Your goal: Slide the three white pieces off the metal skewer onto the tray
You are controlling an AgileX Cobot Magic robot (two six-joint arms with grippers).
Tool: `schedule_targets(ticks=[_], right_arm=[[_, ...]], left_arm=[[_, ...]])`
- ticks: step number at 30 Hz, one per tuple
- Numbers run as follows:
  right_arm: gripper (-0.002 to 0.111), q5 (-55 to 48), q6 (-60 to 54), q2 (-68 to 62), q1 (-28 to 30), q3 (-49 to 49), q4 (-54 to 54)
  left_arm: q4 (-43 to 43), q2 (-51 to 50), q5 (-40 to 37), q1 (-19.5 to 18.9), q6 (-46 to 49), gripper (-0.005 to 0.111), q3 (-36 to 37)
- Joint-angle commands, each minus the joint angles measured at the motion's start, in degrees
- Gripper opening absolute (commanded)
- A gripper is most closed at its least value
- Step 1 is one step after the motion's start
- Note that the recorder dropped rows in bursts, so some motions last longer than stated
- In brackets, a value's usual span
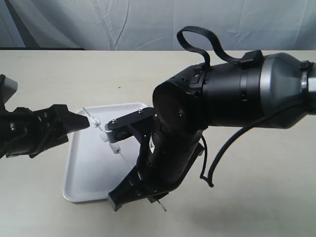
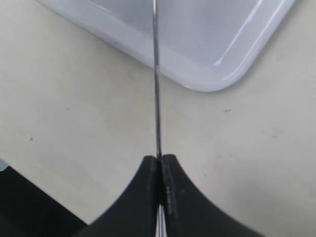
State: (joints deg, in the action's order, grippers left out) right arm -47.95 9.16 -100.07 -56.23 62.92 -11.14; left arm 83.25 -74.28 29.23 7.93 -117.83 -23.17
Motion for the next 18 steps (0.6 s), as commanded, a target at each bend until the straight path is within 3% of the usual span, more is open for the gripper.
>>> schedule_targets(ticks=[1,11,18], right_arm=[[-0.001,-1.34,0.04,0.66,0.17,0.20,-0.07],[-0.001,-2.57,0.04,3.91,0.17,0.20,-0.93],[-0.001,-3.26,-0.07,5.99,0.17,0.20,-1.05]], left_arm=[[-4.78,0.31,1.86,0.23,-0.33,0.067,-1.44],[-6.76,-6.41,6.70,-0.01,-2.06,0.067,-1.44],[-12.95,-13.27,10.09,-0.01,-1.88,0.067,-1.44]])
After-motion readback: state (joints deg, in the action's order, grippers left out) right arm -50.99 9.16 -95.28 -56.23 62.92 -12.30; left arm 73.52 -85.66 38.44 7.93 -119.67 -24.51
